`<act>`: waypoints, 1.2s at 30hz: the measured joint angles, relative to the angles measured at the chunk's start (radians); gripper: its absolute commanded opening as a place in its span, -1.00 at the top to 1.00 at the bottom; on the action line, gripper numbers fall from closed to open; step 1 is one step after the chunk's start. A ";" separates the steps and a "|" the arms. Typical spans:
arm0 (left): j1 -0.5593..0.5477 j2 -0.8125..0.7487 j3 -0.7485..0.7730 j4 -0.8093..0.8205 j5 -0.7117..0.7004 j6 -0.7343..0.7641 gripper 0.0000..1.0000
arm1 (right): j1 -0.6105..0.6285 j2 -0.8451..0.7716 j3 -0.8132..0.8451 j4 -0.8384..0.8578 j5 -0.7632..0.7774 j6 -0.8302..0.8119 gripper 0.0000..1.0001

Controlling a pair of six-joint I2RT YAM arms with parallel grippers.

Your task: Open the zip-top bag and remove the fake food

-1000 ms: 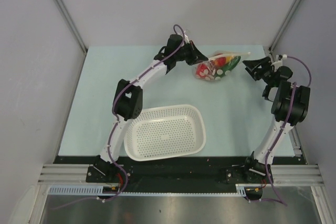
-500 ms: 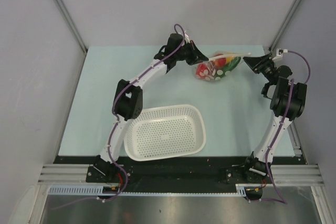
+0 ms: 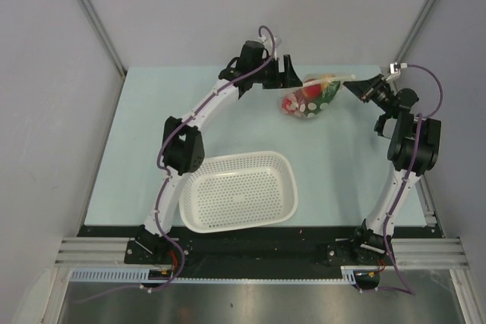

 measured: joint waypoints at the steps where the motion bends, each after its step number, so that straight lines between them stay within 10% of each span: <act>1: -0.002 0.000 0.009 -0.006 -0.006 0.038 -0.75 | 0.009 -0.021 0.001 -0.015 -0.009 -0.013 1.00; 12: -0.064 -0.035 0.027 0.172 -0.045 0.179 -0.57 | 0.116 -0.216 0.017 -0.167 -0.068 -0.183 1.00; 21: -0.093 -0.003 0.097 0.381 0.103 -0.010 -0.57 | 0.156 -0.230 0.090 -0.450 -0.189 -0.463 1.00; 36: -0.068 0.126 0.100 0.553 0.168 -0.341 -0.09 | 0.181 -0.218 0.124 -0.277 -0.323 -0.294 1.00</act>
